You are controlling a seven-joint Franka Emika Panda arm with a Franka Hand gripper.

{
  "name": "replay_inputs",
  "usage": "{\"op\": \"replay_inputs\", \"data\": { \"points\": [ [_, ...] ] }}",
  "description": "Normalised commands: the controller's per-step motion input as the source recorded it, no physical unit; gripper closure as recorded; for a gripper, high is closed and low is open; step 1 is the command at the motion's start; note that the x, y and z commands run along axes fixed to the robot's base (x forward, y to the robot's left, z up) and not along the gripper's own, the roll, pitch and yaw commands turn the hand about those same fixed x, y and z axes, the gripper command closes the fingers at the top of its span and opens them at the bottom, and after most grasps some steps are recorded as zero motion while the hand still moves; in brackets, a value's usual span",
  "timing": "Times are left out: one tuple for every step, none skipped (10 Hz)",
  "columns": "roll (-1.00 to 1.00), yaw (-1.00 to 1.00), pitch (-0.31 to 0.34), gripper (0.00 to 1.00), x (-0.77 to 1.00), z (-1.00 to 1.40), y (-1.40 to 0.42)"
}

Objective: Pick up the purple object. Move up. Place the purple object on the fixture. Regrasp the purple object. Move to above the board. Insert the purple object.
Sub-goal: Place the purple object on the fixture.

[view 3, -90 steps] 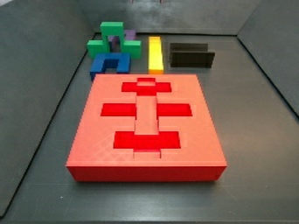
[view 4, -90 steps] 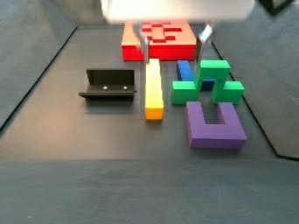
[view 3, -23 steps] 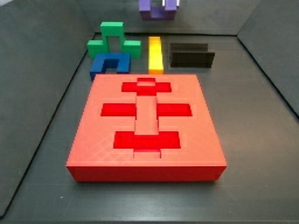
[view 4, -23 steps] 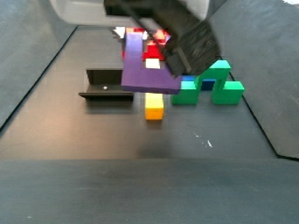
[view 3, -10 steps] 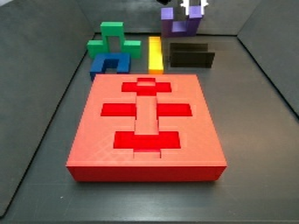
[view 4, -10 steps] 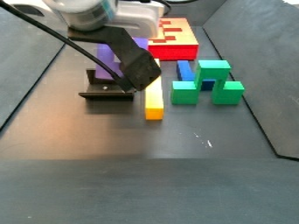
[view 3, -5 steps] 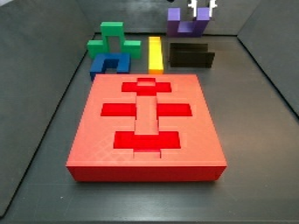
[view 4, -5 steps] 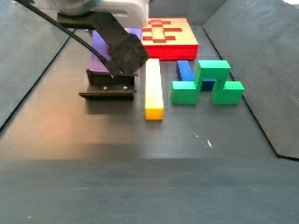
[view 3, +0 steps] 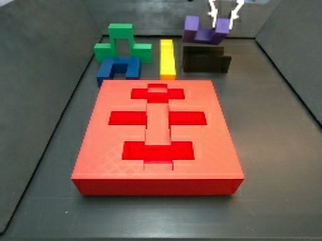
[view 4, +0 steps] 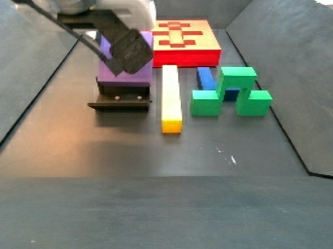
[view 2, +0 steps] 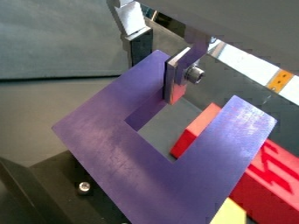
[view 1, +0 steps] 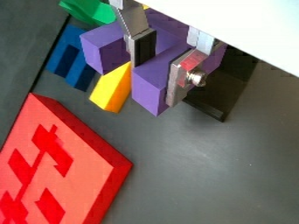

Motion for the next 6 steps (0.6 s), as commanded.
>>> {"op": "replay_inputs", "data": {
  "points": [
    [-0.14, -0.04, -0.043, 1.0, 0.58, -0.19, 0.0],
    [-0.15, 0.0, -0.006, 1.0, 0.47, -0.14, 0.0],
    [-0.12, 0.0, -0.009, 1.0, 0.36, -0.13, 0.0],
    [-0.09, 0.05, -0.086, 1.0, 0.27, -0.22, 0.0],
    [-0.12, 0.04, -0.057, 1.0, 0.3, -0.18, 0.0],
    [-0.05, 0.0, -0.031, 1.0, 0.18, -0.16, 0.0]
  ]
}}
